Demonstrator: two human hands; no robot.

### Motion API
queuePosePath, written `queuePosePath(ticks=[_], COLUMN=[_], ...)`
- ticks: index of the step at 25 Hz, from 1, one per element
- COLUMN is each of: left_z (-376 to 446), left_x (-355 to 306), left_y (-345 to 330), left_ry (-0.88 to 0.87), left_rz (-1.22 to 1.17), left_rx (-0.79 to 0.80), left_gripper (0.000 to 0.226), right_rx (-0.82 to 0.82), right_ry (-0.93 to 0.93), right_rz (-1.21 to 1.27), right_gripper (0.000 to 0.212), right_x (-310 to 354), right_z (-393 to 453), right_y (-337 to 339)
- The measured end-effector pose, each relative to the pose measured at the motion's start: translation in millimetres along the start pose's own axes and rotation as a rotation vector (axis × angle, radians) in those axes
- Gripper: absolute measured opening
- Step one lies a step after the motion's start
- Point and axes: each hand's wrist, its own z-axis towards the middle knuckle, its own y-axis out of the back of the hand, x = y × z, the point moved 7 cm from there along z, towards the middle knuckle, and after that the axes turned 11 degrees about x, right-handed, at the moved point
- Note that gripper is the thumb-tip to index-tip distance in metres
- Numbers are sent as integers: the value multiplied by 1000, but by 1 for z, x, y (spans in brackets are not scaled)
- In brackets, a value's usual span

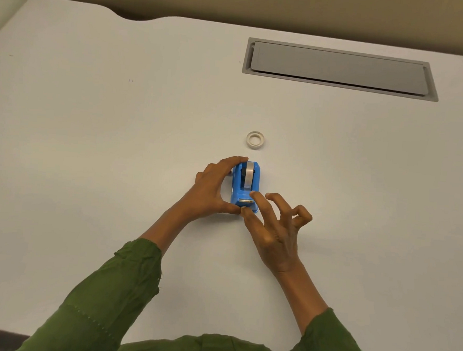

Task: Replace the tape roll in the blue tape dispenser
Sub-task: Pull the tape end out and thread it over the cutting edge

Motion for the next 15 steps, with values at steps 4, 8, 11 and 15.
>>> queuePosePath(ticks=[4, 8, 11, 15], left_z=[-1, -5, -6, -10], left_x=[0, -3, -3, -4], left_y=[0, 0, 0, 0], left_ry=[10, 3, 29, 37], left_rz=[-4, -7, -5, -33], left_rx=[0, 11, 54, 93], left_gripper=[98, 103, 108, 111], right_rx=[24, 2, 90, 166], right_ry=[-56, -211, -338, -783], right_rz=[70, 244, 401, 757], right_gripper=[9, 4, 10, 19], right_x=[-4, -16, -23, -37], right_z=[-1, -3, -7, -16], right_y=[0, 8, 8, 0])
